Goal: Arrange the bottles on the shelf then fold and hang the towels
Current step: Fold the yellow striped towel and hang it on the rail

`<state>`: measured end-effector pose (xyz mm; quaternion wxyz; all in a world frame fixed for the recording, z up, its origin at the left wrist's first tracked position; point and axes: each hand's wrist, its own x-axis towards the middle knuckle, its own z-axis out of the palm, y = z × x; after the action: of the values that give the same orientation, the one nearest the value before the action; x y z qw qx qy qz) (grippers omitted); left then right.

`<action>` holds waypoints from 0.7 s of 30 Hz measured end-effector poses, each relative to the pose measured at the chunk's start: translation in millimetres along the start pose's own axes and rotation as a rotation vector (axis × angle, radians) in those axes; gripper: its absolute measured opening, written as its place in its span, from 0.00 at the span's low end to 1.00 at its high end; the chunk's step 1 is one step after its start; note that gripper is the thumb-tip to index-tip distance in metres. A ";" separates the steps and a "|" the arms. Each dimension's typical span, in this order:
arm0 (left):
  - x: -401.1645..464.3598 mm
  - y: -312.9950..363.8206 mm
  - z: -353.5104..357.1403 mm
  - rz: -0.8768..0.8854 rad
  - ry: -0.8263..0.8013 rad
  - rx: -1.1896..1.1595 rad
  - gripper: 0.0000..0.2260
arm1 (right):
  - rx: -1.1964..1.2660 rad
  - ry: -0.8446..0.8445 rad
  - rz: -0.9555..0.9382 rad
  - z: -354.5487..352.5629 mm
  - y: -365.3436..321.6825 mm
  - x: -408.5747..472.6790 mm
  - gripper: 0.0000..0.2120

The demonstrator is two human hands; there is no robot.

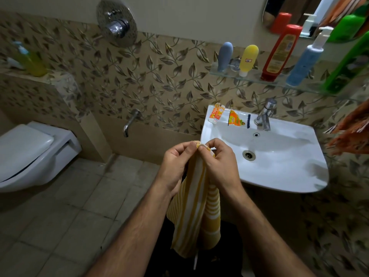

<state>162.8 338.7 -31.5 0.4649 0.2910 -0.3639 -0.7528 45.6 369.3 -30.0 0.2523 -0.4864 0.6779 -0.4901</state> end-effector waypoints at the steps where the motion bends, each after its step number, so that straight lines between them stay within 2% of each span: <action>1: 0.2 -0.9 -1.0 0.014 -0.007 0.009 0.06 | 0.022 -0.010 0.006 0.2 -0.5 0.5 0.11; 4: 3.8 0.7 -3.7 0.056 0.046 0.088 0.04 | 0.085 -0.069 0.005 -1.2 -1.4 2.3 0.10; 7: 10.2 12.8 -12.5 0.136 0.036 0.331 0.05 | 0.176 -0.208 0.016 -6.7 -0.7 5.9 0.07; 11: 18.9 46.7 -22.8 0.248 -0.078 0.763 0.04 | 0.294 -0.536 0.058 -21.1 -1.3 16.5 0.24; 14: 21.4 64.5 -18.9 0.366 -0.128 1.074 0.05 | 0.353 -0.656 0.017 -24.2 -6.9 23.9 0.21; 18: 21.7 82.7 -10.7 0.488 -0.172 1.244 0.05 | 0.364 -0.759 -0.026 -19.9 -13.2 32.2 0.16; 21: 20.5 95.6 -9.6 0.620 -0.118 1.343 0.04 | 0.414 -0.777 0.037 -14.1 -11.0 35.0 0.12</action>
<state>208.7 288.3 39.3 0.3577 0.3555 -0.8359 -0.2166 24.5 343.0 -9.7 0.5895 -0.5616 0.4287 -0.3916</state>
